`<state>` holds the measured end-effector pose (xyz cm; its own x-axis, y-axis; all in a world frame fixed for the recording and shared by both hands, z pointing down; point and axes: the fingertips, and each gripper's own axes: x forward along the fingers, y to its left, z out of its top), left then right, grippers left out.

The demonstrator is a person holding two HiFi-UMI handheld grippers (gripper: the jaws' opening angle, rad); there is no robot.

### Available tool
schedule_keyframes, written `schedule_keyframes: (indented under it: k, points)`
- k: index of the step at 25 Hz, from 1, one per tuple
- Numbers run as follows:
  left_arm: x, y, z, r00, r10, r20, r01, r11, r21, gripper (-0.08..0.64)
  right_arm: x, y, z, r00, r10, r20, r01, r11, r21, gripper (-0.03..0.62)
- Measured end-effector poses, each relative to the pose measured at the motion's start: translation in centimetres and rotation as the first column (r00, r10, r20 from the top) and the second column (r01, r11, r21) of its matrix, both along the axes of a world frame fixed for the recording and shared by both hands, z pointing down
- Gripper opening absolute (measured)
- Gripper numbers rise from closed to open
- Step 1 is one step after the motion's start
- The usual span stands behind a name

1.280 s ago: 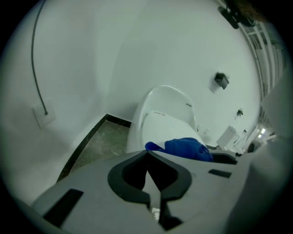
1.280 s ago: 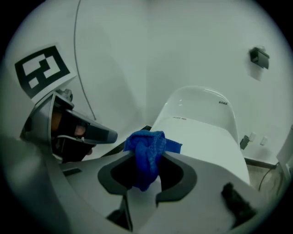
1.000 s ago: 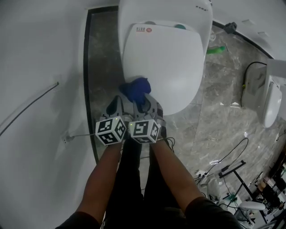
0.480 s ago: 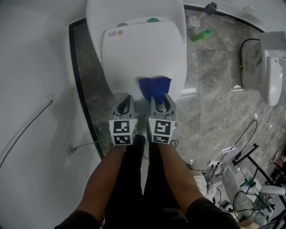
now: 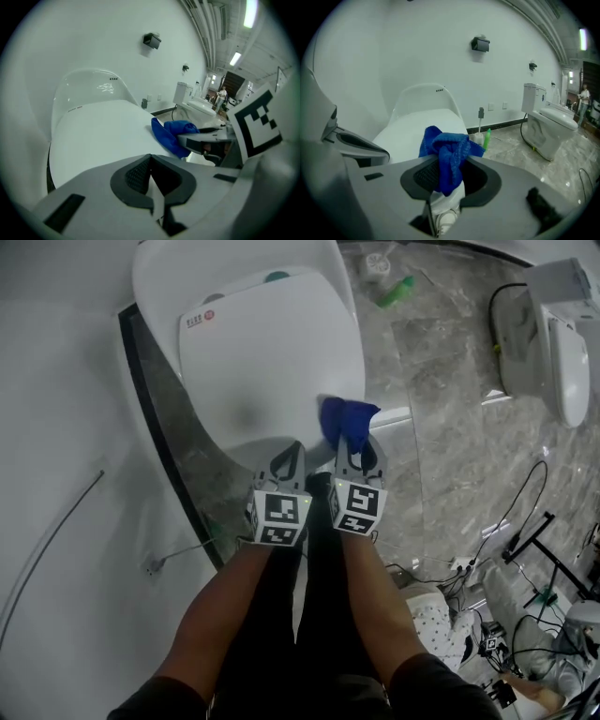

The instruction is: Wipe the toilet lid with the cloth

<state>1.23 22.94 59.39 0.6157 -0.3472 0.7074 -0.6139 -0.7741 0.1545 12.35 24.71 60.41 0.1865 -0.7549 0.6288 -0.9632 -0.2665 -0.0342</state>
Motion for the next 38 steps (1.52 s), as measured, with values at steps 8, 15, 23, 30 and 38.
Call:
schedule_keyframes:
  k: [8,15,23,30,38]
  points:
    - [-7.3,-2.6,-0.8,0.967,-0.254,-0.032,0.254,0.967,-0.009,0.011,-7.5,-1.9,-4.1,0.974,-0.224,0.013,0.223,0.971,0.082,0.112]
    - [-16.3,-2.2,0.5,0.88,-0.474,-0.005,0.474,0.88,-0.041,0.011,-18.7,-1.5,-3.9,0.869,-0.495,0.018,0.493,0.868,0.061,0.112]
    - [-18.5,-0.2,2.4,0.864,-0.504,0.019,0.503,0.859,-0.096,0.011,-20.8,0.4,-0.6,0.813,-0.581,-0.023,0.58,0.813,-0.057,0.112]
    - [-13.9,-1.1,1.4,0.921,-0.389,-0.003,0.388,0.919,-0.07,0.011,-15.3,1.3,-0.4,0.891,-0.452,-0.053,0.451,0.892,-0.016,0.112]
    - [-5.8,0.1,0.3,0.981,-0.186,-0.059,0.18,0.98,-0.09,0.011,-4.1,4.5,0.7,0.99,-0.13,-0.063,0.128,0.991,-0.024,0.112]
